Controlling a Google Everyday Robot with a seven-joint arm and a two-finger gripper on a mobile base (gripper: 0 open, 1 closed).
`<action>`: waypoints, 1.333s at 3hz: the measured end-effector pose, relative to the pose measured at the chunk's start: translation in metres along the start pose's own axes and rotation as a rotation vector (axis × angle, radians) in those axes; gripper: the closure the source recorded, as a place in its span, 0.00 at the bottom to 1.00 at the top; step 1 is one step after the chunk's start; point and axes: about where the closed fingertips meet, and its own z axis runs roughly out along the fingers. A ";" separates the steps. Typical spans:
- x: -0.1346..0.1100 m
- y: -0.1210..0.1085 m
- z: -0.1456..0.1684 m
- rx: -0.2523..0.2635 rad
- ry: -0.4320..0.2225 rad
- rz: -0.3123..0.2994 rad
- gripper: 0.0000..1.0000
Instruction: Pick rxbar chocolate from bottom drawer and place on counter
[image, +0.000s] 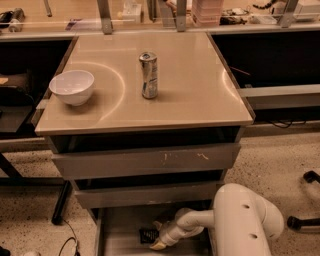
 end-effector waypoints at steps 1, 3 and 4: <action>-0.004 0.001 -0.006 0.000 0.000 0.000 1.00; -0.034 0.009 -0.041 0.012 0.000 -0.006 1.00; -0.040 0.010 -0.051 0.029 -0.018 0.003 1.00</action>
Offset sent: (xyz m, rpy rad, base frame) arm 0.0075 0.0007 0.0813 -0.0156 -0.0318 0.0105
